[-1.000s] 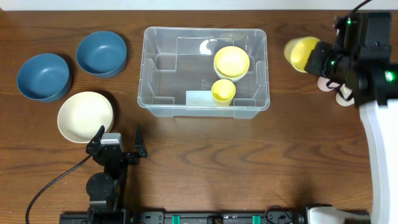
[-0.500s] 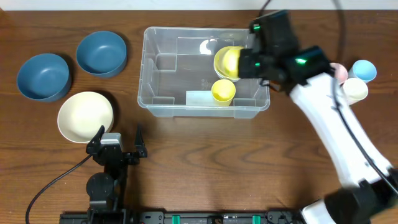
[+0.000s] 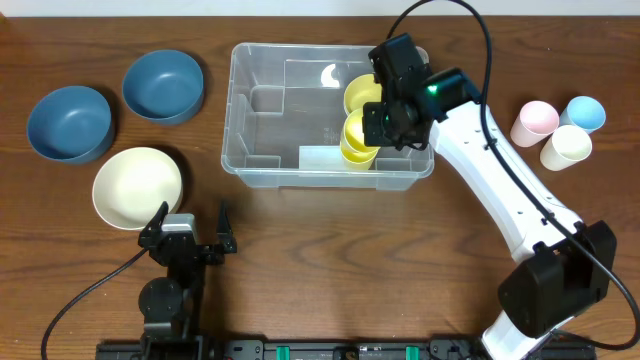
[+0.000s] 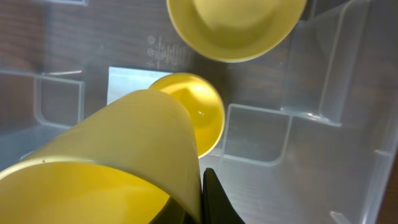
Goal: Pack container
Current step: 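Carry the yellow cup over the container and stack it on the cup, then move the right gripper to the white cup and grasp it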
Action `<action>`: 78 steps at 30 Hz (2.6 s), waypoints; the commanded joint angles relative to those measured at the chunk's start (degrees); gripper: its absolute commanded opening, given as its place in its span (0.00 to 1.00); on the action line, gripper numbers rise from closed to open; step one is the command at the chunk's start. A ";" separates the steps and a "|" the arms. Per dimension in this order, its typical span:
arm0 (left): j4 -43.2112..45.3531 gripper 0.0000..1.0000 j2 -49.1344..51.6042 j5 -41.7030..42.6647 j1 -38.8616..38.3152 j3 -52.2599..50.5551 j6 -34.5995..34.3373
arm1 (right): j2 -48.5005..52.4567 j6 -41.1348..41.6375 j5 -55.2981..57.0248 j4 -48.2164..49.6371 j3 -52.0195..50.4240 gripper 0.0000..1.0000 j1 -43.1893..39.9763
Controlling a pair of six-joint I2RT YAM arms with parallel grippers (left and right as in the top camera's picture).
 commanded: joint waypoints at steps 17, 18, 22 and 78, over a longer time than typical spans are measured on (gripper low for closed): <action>-1.92 0.98 -0.07 0.17 0.33 -0.98 0.76 | 6.54 3.02 5.79 1.92 -0.15 0.04 1.25; -1.92 0.98 -0.07 0.17 0.33 -0.98 0.76 | 6.84 3.02 5.77 2.03 -0.15 0.13 1.25; -1.92 0.98 -0.07 0.17 0.33 -0.98 0.76 | 7.15 2.27 5.75 2.51 -0.15 0.58 1.22; -1.92 0.98 -0.07 0.17 0.33 -0.98 0.76 | 5.75 -0.09 4.68 4.66 -10.32 0.64 -56.83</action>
